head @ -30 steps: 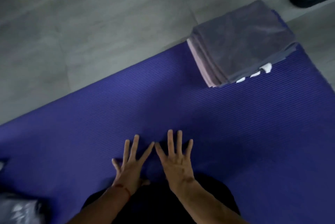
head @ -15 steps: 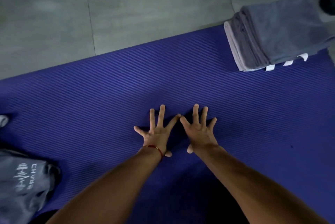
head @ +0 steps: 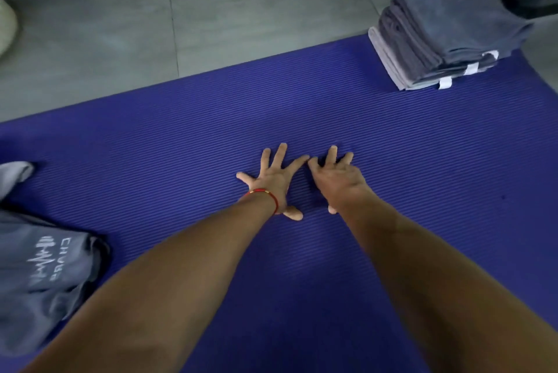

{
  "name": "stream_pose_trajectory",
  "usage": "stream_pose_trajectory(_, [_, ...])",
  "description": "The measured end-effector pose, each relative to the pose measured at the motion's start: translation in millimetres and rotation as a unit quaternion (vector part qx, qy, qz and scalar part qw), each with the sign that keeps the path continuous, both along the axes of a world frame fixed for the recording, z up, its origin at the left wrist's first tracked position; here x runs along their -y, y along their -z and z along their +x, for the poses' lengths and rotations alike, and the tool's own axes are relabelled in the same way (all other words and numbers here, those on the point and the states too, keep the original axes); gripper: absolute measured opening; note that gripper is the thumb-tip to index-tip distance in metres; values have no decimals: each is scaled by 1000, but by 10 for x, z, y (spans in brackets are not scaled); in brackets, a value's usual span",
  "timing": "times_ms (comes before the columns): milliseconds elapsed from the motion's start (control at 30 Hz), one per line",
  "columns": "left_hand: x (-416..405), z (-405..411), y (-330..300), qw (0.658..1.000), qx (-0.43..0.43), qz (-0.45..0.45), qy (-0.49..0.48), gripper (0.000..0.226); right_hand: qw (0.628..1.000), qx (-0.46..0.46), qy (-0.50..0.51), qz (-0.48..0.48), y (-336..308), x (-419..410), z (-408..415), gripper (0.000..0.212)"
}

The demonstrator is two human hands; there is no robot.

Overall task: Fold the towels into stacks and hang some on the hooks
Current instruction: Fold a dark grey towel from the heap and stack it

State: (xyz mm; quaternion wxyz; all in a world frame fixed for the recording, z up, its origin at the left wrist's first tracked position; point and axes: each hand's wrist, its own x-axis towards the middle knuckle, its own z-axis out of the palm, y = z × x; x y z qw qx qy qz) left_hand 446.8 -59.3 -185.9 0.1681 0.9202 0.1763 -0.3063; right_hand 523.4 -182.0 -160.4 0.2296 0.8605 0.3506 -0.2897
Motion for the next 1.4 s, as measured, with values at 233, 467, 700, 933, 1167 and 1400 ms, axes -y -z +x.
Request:
stream_pose_trajectory(233, [-216, -1440, -57, 989, 105, 80, 69, 71, 990, -89, -109, 6, -616, -314, -748, 47])
stream_pose_trajectory(467, [-1313, -3184, -295, 952, 56, 280, -107, 74, 965, -102, -202, 131, -1036, -1237, -1604, 13])
stream_pose_trajectory(700, [-1854, -3682, -92, 963, 82, 142, -212, 66, 940, -140, -298, 94, -920, -1315, -2182, 31])
stream_pose_trajectory(933, [-1191, -3296, -342, 860, 294, -5, -418, 20, 945, -161, -215, 185, -1100, -911, -1930, 80])
stream_pose_trajectory(1167, [180, -2973, -1037, 827, 412, -281, -259, 15, 803, -484, 202, 285, -1000, -962, -1835, 37])
stream_pose_trajectory(1400, [-592, -3438, -466, 823, 360, -89, -431, 25, 934, -327, -97, 104, -840, -654, -1688, 36])
